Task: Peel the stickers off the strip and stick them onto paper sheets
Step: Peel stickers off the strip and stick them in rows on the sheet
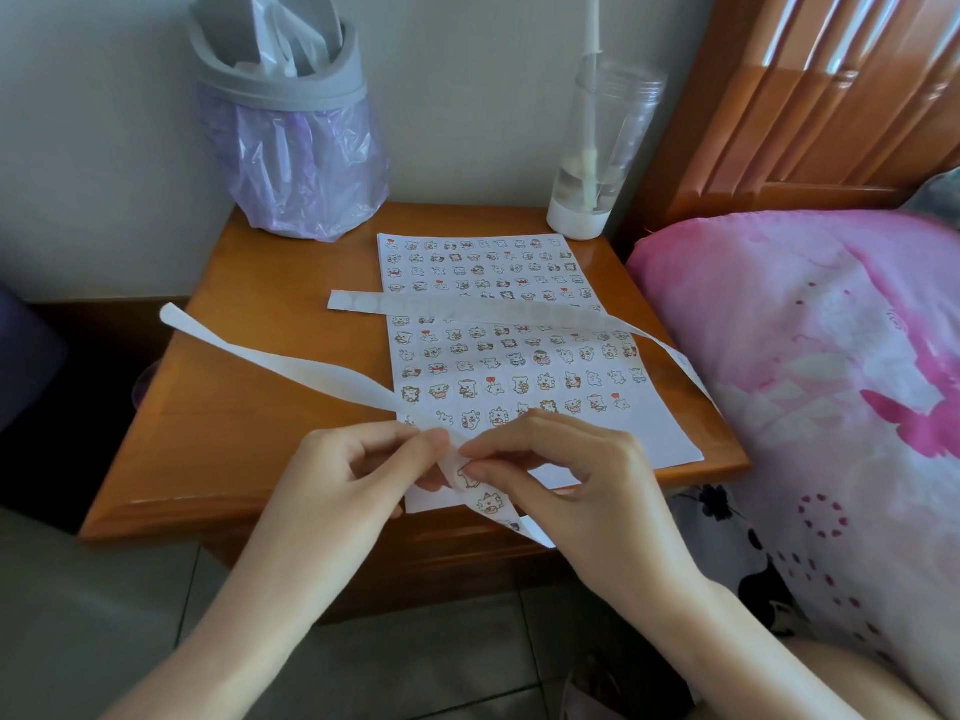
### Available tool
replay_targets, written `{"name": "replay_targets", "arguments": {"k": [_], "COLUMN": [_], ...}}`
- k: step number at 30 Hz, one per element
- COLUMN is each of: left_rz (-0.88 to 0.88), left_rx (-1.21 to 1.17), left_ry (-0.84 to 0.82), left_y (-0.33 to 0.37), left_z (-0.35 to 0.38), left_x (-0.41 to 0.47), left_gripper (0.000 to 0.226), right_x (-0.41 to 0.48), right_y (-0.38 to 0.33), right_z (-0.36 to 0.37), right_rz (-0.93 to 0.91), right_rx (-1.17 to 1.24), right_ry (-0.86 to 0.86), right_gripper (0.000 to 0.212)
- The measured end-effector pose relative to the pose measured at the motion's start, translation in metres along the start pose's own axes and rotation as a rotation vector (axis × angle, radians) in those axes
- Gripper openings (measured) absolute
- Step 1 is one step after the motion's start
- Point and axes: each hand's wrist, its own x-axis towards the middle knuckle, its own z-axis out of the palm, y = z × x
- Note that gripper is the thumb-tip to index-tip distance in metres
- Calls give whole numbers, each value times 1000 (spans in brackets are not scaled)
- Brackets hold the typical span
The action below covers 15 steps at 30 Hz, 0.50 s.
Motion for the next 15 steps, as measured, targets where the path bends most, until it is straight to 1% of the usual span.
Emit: {"name": "replay_targets", "arguments": {"k": [10, 15], "left_rz": [-7, -6], "left_rx": [7, -9], "left_ry": [5, 2], "left_y": [-2, -2], "left_z": [-1, -1], "left_x": [1, 2], "left_gripper": [26, 27], "right_x": [0, 0], "right_y": [2, 2], "right_z": [2, 3], "right_rz": [-95, -106], "right_rx": [-78, -87], "right_ry": [32, 34], "right_gripper": [12, 12]}}
